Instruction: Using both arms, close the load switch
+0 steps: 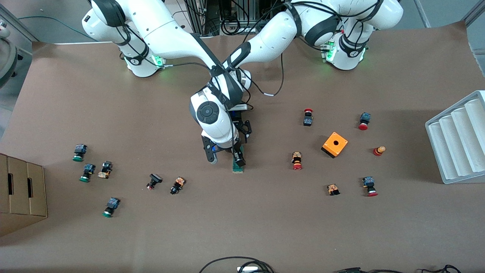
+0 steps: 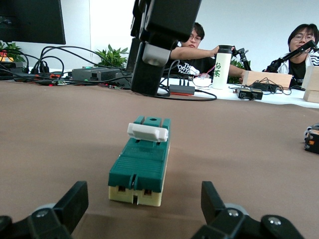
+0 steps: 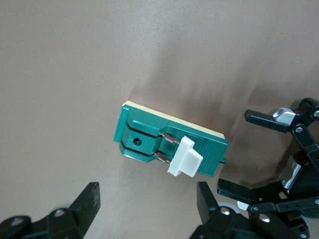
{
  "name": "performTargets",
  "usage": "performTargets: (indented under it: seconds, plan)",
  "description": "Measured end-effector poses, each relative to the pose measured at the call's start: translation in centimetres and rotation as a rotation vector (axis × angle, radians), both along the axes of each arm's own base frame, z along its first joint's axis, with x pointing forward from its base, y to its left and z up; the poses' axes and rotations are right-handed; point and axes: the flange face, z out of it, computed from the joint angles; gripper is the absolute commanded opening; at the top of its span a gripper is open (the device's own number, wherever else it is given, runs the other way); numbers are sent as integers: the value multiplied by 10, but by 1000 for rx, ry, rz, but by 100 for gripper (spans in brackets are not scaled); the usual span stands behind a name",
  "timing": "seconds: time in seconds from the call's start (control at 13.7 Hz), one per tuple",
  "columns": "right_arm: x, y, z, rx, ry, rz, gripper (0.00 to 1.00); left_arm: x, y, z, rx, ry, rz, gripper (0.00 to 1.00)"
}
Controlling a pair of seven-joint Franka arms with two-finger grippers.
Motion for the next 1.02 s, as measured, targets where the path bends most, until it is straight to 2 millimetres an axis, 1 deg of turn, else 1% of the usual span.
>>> performTargets:
  seconds: [0.15, 0.29, 0.51, 0.59, 0.73, 0.95, 1.02]
  plan:
    - [0, 0, 0, 0, 0, -3, 87, -1, 0, 0, 0, 1, 0, 77]
    - [-1, 1, -1, 0, 1, -3, 85, -1, 0, 0, 0, 1, 0, 72]
    - [-8, 3, -9, -2, -9, -4, 83, 0, 0, 0, 0, 1, 0, 71]
    - [-10, 1, -14, -3, -15, -7, 82, 0, 0, 0, 0, 1, 0, 53]
    - [-12, -2, -20, -8, -17, -10, 76, 0, 0, 0, 0, 1, 0, 54]
    - [-12, -4, -23, -9, -21, -14, 74, -1, 0, -1, -1, 3, 1, 52]
    - [-12, -4, -23, -9, -22, -15, 73, -1, 0, -1, -1, 3, 1, 49]
